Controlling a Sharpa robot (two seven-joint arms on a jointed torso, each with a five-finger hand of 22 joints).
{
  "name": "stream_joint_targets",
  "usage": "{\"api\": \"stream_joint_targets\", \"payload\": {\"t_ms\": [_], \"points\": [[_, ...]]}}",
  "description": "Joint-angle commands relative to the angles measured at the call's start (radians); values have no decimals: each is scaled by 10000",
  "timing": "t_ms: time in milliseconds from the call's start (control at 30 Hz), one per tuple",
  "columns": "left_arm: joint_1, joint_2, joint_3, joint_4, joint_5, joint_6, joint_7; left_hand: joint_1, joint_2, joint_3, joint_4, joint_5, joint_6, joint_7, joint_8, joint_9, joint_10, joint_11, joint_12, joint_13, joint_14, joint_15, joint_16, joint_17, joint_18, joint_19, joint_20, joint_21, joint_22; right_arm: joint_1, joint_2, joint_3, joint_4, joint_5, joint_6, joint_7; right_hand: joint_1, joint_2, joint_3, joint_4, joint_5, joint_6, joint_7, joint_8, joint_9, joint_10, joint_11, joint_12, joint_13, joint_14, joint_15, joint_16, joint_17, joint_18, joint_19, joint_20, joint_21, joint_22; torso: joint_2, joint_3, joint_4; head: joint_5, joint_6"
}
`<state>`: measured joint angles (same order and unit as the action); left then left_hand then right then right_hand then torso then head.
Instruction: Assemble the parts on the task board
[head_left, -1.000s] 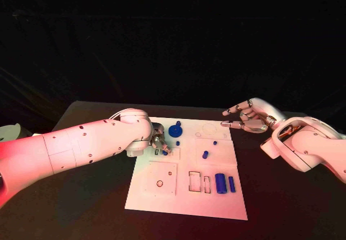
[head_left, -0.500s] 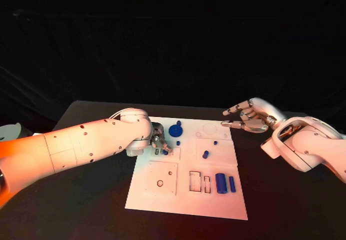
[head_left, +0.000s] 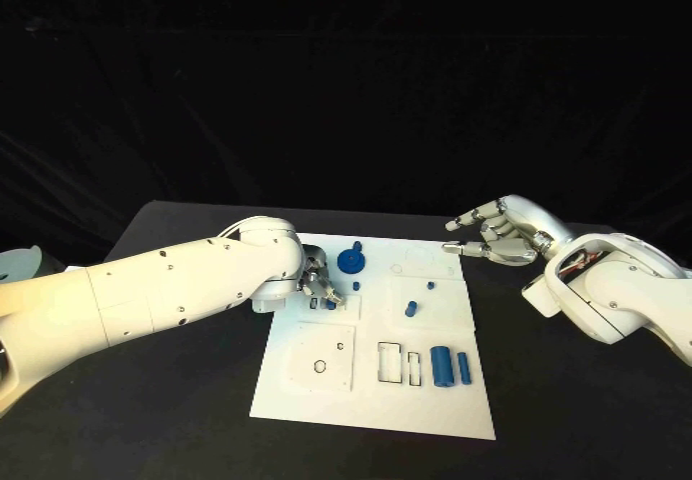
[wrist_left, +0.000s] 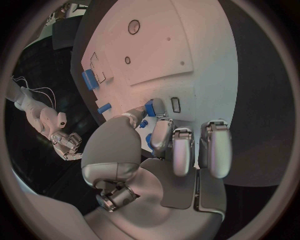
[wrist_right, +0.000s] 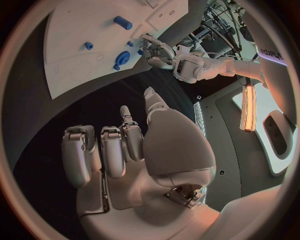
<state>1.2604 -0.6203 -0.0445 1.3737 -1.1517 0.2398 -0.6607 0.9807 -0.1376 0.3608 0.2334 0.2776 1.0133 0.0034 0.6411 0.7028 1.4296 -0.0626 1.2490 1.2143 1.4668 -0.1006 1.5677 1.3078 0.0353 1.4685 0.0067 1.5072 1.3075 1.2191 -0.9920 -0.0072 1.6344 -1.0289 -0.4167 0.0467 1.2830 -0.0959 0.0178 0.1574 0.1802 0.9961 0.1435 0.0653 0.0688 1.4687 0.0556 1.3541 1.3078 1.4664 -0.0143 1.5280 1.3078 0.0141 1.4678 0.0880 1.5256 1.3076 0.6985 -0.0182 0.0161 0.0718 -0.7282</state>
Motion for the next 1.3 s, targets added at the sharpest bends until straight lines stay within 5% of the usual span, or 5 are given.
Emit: {"api": "stream_joint_targets", "payload": {"t_ms": [33,567,833,1167,1300], "points": [[-118,-32,-69,37,58,447,-114,-120,4,-286,80,-38,74,-21,55,27,60,4,42,-11,1040,-94,31,2630,-122,596,-65,41,1642,-6,-3,2,18,-168,-4,-6,-91,15,-75,6,52,19,-11,31,6,151,5,-31,1510,851,-25,-24,1814,85,505,15,-38,1684,5,4,13,-13,-6],[-69,-368,101,329,31,68,-85,-16,338,-2036,560,-1221,81,-69,175,95,118,-35,94,32,1040,-122,31,2630,-143,642,-98,83,1747,-6,-1,2,-54,-156,-181,-57,-78,2,-115,18,47,-1,-8,22,2,99,7,-157,1444,832,-25,-69,1738,107,454,15,-89,1590,-6,3,9,-33,31],[58,-686,411,585,967,-414,-34,124,360,-2550,556,-1378,-239,26,50,56,-167,40,-342,-428,1040,-106,31,2630,-63,491,-86,-144,1408,-6,10,2,-117,-138,-165,-76,-68,2,-126,19,34,-6,-7,20,1,90,7,-181,1431,827,-25,-83,1716,111,445,15,-98,1574,-1,-1,2,-42,80],[965,-683,615,-326,1907,873,79,982,635,-3401,555,-1519,-1852,810,-1327,-947,-1243,689,-1619,-1872,1040,419,31,2630,149,61,361,-844,460,-9,47,1,-220,-118,-118,-101,-63,6,-134,23,27,-5,-8,21,2,97,7,-164,1439,827,-25,-81,1720,110,446,15,-99,1574,1,5,29,-64,103],[1157,-347,618,-1036,1657,1169,168,867,628,-3853,592,-2304,-1687,824,-1443,-1229,-1258,718,-1600,-1926,1040,448,31,2630,155,66,443,-859,467,-9,83,0,-242,-117,-108,-102,-60,13,-136,26,29,-3,-9,23,3,95,7,-169,1436,826,-25,-84,1716,112,443,15,-102,1569,9,1,-2,-12,178]]}}
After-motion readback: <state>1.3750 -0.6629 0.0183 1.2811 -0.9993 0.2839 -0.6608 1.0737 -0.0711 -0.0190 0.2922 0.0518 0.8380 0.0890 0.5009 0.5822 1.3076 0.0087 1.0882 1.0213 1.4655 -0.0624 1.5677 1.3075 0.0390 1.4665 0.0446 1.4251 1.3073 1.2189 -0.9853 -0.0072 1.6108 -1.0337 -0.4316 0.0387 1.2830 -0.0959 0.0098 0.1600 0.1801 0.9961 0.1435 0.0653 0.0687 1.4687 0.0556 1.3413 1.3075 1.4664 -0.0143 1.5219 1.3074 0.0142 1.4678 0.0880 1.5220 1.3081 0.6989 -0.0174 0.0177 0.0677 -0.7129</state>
